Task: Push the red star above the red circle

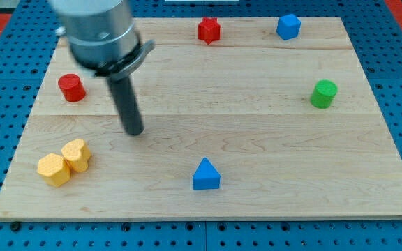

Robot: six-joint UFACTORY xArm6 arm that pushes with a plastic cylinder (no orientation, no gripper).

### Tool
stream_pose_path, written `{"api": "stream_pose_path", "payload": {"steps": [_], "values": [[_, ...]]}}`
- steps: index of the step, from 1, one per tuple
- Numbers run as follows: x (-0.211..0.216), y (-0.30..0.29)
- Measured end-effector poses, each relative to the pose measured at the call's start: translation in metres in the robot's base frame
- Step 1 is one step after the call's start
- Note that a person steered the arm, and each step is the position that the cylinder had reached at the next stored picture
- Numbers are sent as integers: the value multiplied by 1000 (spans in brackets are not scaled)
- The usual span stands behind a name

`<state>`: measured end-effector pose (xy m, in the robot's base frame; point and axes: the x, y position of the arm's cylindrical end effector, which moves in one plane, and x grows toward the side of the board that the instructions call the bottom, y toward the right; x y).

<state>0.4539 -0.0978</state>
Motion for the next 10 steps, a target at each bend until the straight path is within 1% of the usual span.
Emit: {"api": "stream_pose_path", "payload": {"steps": [1, 2, 3, 4, 5, 6, 7, 8, 9, 10], "values": [[-47, 17], [-109, 115], [-181, 155], [-234, 159], [-262, 159], [-233, 118], [-208, 61], [-202, 79], [-181, 53], [-179, 9]]}}
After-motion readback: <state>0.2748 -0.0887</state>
